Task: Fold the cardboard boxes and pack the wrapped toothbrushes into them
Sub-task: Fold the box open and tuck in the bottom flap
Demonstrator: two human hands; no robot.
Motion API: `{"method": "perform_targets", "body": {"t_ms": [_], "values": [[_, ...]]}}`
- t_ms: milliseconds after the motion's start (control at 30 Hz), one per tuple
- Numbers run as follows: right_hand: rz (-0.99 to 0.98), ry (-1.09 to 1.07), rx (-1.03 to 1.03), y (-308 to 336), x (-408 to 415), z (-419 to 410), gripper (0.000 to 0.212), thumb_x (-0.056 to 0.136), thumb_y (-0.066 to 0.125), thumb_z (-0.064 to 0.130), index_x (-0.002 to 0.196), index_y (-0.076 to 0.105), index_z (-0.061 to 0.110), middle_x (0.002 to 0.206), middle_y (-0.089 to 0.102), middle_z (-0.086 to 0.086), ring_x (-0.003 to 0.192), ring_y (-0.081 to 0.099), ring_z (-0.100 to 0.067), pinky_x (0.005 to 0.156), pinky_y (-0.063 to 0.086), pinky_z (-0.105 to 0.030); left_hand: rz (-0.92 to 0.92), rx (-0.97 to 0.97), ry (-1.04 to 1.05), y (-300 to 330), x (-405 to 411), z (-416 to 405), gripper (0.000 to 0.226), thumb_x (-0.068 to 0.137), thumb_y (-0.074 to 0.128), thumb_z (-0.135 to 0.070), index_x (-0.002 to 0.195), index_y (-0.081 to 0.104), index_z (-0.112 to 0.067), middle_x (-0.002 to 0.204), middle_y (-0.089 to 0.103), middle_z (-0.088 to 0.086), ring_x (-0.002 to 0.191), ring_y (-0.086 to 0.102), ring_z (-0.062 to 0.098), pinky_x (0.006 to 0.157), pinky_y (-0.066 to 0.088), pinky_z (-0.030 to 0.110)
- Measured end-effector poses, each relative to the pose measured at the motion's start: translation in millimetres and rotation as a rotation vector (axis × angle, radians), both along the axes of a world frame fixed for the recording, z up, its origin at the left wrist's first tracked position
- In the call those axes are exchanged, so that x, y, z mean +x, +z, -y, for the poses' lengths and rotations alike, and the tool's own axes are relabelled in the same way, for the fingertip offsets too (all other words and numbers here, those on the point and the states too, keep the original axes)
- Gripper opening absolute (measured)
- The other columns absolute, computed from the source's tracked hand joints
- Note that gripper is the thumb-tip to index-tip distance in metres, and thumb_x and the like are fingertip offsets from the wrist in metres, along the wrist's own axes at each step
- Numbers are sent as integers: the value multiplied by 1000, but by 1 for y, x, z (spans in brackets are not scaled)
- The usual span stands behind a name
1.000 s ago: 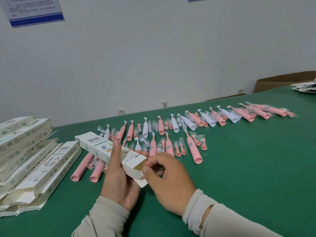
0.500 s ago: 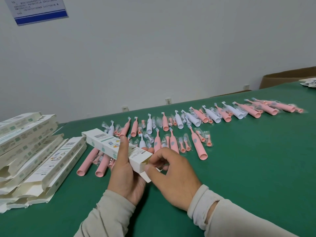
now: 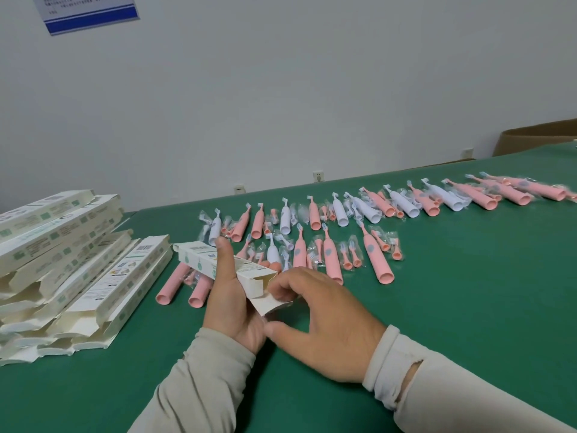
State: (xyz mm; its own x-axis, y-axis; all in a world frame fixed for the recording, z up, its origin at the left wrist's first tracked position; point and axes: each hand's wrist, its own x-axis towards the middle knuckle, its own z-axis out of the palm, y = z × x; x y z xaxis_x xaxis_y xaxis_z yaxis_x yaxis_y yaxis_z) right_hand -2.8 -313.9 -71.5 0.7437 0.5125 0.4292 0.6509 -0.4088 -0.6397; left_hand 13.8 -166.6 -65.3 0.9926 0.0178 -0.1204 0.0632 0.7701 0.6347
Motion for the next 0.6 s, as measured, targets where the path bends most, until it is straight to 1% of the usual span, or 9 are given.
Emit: {"method": "perform_targets", "body": {"t_ms": [67, 100, 133, 200, 267, 333, 400, 500, 600], "values": [[80, -23, -25, 1, 1, 0, 26, 85, 60, 39, 110, 51, 35, 103, 53, 20, 99, 51, -6, 91, 48, -32, -5, 9, 0, 1, -2, -1, 96, 79, 57, -76, 131, 51, 5, 116, 60, 22, 123, 58, 35, 105, 46, 54], [112, -51, -8, 2, 1, 0, 24, 87, 61, 35, 109, 51, 34, 102, 52, 20, 96, 51, -6, 88, 48, -33, 1, 25, -8, 3, -3, 1, 97, 81, 56, -74, 135, 50, 6, 129, 58, 26, 126, 56, 38, 104, 47, 54], [141, -79, 16, 3, 2, 1, 22, 88, 62, 33, 108, 52, 33, 100, 52, 20, 93, 51, -5, 86, 49, -33, 8, 37, -10, 6, -5, 4, 95, 83, 55, -72, 136, 49, 7, 132, 57, 29, 122, 60, 39, 98, 52, 53], [175, -132, 68, 4, 5, 3, 20, 88, 65, 34, 105, 56, 32, 96, 52, 20, 90, 52, -5, 82, 49, -31, 10, 42, 15, 8, -7, 7, 92, 85, 54, -69, 136, 46, 6, 126, 60, 29, 106, 68, 39, 84, 59, 49], [185, -156, 111, 3, 7, 5, 14, 87, 68, 34, 98, 61, 31, 94, 53, 19, 90, 53, -6, 81, 50, -32, 12, 41, 45, 9, -7, 8, 90, 86, 56, -68, 139, 43, 3, 117, 54, 23, 94, 69, 35, 77, 60, 45], [182, -150, 132, 2, 9, 6, 8, 87, 69, 33, 93, 66, 29, 95, 55, 17, 91, 55, -7, 82, 51, -35, 14, 55, 49, 9, -7, 8, 89, 86, 57, -68, 142, 43, 0, 116, 50, 18, 88, 67, 30, 73, 60, 41], [179, -145, 132, 0, 10, 5, 6, 88, 69, 31, 94, 69, 28, 95, 57, 16, 93, 55, -7, 83, 51, -36, 12, 68, 29, 8, -8, 8, 88, 86, 57, -68, 142, 45, -1, 121, 52, 19, 92, 68, 30, 75, 61, 41], [156, -137, 118, 0, 10, 6, 7, 91, 68, 31, 96, 71, 30, 97, 57, 17, 97, 55, -7, 87, 51, -35, 27, 70, -23, 9, -10, 7, 88, 86, 56, -68, 142, 45, 0, 133, 57, 29, 107, 68, 36, 83, 60, 46], [155, -127, 88, 1, 10, 7, 7, 92, 66, 33, 97, 71, 31, 97, 56, 18, 100, 54, -7, 88, 50, -33, 34, 48, -33, 8, -10, 7, 87, 86, 56, -67, 143, 43, -2, 121, 63, 25, 104, 69, 35, 76, 61, 44]]}}
